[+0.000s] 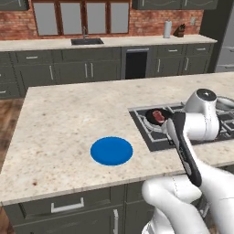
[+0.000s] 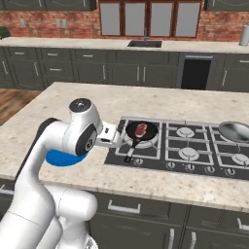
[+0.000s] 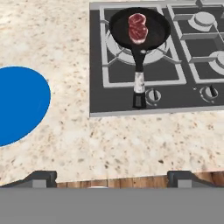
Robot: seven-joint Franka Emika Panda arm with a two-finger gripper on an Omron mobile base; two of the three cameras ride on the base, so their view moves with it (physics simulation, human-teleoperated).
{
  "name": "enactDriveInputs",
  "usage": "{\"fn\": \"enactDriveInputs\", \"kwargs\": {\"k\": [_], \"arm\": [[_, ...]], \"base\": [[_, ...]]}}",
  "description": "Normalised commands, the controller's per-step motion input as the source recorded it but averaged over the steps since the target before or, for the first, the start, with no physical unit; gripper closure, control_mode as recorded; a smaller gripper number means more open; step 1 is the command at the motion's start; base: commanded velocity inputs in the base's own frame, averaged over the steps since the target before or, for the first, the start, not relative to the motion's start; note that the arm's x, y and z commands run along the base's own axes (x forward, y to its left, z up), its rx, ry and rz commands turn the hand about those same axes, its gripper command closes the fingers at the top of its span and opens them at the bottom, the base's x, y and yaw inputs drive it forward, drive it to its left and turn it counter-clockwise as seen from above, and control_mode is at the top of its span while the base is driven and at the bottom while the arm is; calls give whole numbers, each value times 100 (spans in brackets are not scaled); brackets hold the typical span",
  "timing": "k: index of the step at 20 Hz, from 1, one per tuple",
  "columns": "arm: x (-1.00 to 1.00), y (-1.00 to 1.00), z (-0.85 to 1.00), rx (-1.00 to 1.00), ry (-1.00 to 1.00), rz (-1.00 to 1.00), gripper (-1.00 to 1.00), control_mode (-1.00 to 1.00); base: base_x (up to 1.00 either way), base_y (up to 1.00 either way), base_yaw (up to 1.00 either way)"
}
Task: Place one of the steaks on the plate and the other in the bowl. Then place the bowl in the fridge.
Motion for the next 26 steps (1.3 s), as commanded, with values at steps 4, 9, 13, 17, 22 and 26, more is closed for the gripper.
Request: {"fn": "enactDriveInputs", "kwargs": {"k": [4,9,13,17,22,26], "arm": [[69,-21,19,1,0,1,-100,-100],[72,-1,20,0,0,0,-100,-100],[54,-31,0,0,0,0,-100,-100],[44,-28,-11,0,2,0,-100,-100],[44,-4,-27,0,4,0,-100,-100],[42,0,-36,0,3,0,-100,-100]], "base": [[0,0,0],[0,0,0],[0,0,0],[0,0,0],[0,0,0],[0,0,0]]}}
